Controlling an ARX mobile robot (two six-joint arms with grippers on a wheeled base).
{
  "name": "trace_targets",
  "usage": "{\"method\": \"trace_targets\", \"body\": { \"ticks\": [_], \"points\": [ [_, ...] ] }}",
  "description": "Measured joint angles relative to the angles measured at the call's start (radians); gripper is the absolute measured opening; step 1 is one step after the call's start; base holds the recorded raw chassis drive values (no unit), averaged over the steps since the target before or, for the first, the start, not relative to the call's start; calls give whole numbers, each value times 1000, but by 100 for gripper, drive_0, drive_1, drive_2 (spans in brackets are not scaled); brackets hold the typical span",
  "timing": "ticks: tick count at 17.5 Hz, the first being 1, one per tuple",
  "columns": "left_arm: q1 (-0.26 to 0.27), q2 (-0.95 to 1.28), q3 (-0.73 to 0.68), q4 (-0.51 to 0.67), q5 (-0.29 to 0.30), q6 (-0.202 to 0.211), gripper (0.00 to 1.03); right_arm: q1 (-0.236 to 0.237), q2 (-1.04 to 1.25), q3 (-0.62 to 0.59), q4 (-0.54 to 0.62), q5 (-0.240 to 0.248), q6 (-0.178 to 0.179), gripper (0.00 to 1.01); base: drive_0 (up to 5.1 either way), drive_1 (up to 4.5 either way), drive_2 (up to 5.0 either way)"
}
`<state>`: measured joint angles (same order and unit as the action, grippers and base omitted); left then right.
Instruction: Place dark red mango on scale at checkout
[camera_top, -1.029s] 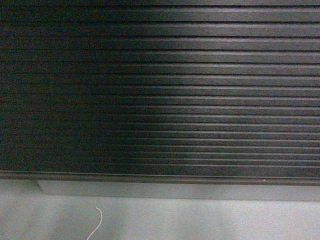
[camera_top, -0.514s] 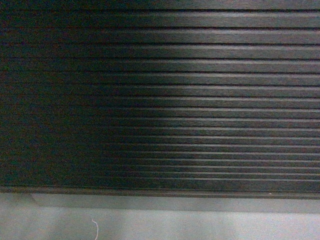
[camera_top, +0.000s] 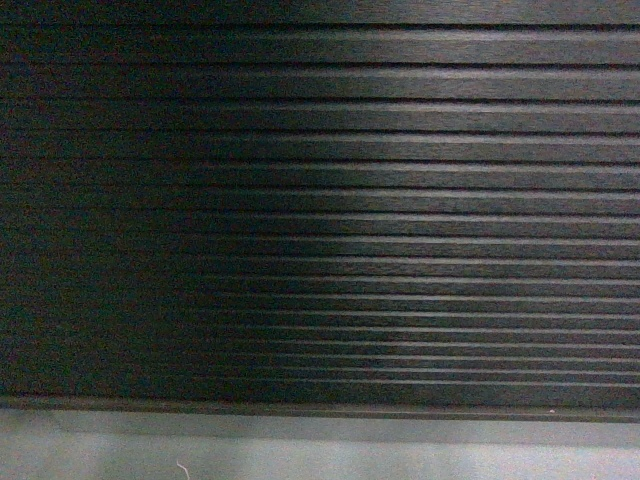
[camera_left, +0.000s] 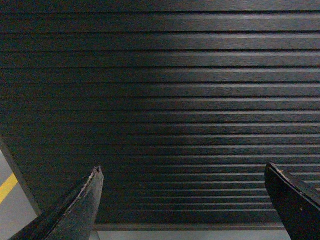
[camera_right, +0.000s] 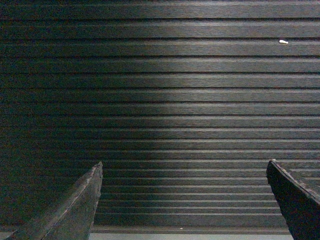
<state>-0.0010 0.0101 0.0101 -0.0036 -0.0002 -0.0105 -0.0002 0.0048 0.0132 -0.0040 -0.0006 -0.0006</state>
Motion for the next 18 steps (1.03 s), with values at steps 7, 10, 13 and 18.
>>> {"method": "trace_targets", "body": {
  "ticks": [7,10,13,18],
  "points": [
    [0,0,0,0,0,0,98,0,0,0,0,0,0,98,0,0,0],
    [0,0,0,0,0,0,98,0,0,0,0,0,0,98,0,0,0],
    [0,0,0,0,0,0,98,0,0,0,0,0,0,98,0,0,0],
    [0,0,0,-5,0,0,98,0,0,0,-3,0,0,98,0,0,0]
  ]
}}
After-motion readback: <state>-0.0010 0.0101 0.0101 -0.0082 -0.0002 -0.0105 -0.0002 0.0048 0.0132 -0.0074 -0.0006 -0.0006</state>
